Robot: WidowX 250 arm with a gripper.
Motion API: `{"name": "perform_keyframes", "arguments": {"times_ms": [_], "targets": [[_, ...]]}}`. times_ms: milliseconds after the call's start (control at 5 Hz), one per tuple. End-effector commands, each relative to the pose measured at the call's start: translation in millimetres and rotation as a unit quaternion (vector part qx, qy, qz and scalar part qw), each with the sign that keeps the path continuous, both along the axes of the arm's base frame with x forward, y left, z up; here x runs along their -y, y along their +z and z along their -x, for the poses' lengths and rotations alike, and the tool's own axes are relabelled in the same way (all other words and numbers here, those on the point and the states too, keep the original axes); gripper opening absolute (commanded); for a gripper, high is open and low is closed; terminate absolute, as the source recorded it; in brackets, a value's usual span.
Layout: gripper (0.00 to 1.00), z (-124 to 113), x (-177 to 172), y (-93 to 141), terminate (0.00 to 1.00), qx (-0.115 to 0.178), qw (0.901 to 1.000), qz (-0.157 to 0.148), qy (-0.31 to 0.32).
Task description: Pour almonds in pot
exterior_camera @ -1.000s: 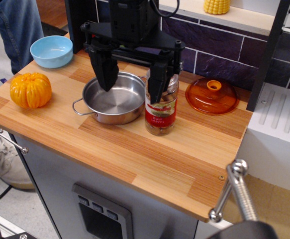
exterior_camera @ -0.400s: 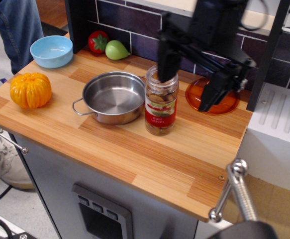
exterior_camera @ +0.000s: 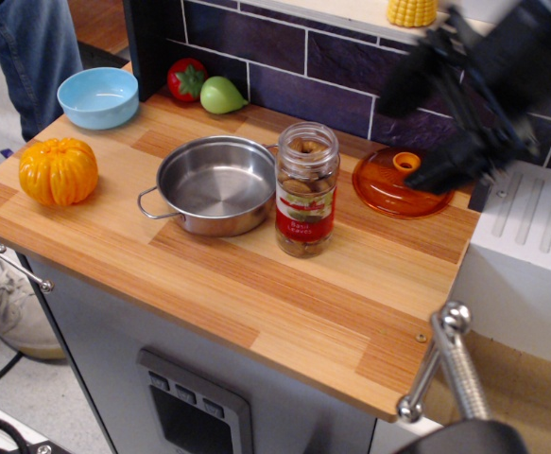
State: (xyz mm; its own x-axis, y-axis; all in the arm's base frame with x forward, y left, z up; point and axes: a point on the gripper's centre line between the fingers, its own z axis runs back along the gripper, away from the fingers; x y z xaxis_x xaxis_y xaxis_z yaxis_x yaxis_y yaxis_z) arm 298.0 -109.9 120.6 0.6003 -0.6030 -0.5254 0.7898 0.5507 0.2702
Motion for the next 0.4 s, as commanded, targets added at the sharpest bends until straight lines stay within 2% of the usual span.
{"name": "perform_keyframes", "arguments": {"times_ms": [0,200], "targets": [[1.0,-16.5,6.2,-10.5,0.0,-0.13,0.9816,-0.075,-0.118],[1.0,-18.5,-2.5,-26.5,0.0,-0.182,0.9686,-0.084,-0.146]]}}
